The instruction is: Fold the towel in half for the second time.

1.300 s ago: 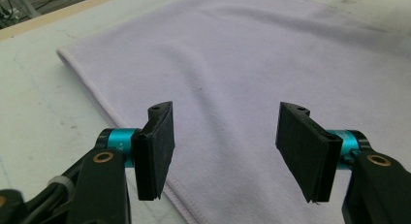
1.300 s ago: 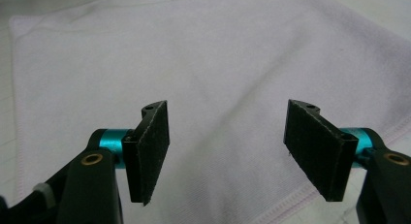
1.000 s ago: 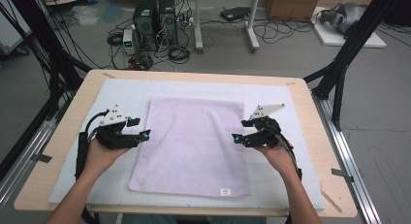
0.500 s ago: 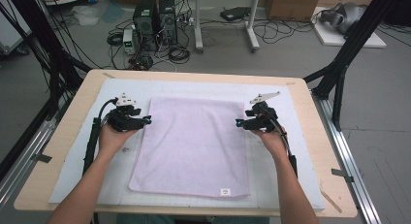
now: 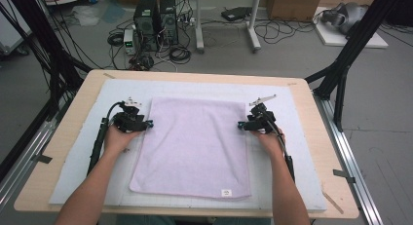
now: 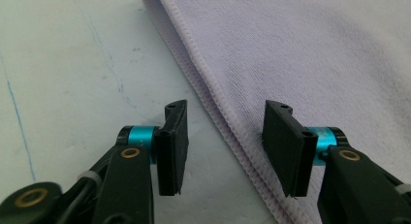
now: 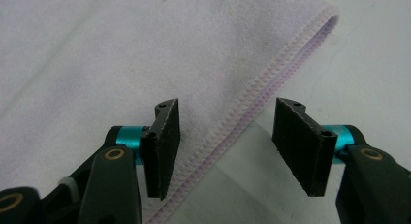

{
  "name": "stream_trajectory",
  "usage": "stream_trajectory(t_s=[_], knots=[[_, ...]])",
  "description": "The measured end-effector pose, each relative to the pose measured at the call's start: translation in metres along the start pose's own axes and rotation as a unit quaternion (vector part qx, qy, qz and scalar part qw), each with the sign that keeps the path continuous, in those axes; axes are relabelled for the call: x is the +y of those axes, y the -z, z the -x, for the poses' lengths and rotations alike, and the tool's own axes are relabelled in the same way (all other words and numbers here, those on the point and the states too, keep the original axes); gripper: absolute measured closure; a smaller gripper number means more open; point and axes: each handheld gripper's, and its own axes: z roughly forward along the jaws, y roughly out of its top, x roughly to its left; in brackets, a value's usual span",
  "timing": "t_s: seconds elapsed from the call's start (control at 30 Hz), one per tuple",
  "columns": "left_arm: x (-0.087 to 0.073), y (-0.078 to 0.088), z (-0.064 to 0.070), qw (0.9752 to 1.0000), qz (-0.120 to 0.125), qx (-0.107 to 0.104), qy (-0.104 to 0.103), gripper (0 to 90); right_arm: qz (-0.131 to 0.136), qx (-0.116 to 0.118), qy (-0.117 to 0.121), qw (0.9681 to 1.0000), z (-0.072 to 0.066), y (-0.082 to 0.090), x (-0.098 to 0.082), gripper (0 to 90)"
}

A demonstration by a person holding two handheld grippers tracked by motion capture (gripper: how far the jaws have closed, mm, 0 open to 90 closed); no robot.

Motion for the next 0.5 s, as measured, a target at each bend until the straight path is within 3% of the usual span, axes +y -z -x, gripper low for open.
stream_trajectory(t_s=[0.07, 0.17, 0.3, 0.4, 0.5], knots=[[0.001, -0.0005, 0.0025, 1.0, -0.002, 0.002, -0.007, 56.8, 0.0, -0.003, 0.0, 1.0, -0.0015, 0.0, 0.0, 49.2], [0.0026, -0.0016, 0.0065, 1.0, -0.003, -0.003, -0.005, 71.4, 0.0, 0.01, 0.005, 0.9999, -0.004, -0.0002, 0.0008, 61.9], [0.0024, -0.0018, 0.0026, 0.9994, -0.003, -0.03, 0.019, 81.0, -0.002, 0.043, -0.006, 0.999, -0.0061, -0.0009, 0.0015, 83.1], [0.0032, -0.0015, 0.0019, 0.9993, -0.006, -0.032, 0.018, 83.8, -0.003, 0.05, -0.008, 0.9987, -0.0059, -0.0012, 0.0022, 84.6], [0.0044, 0.0009, 0.0044, 0.9998, -0.006, -0.019, 0.002, 85.8, -0.005, 0.047, -0.004, 0.9989, -0.0062, -0.0001, 0.0034, 85.1]])
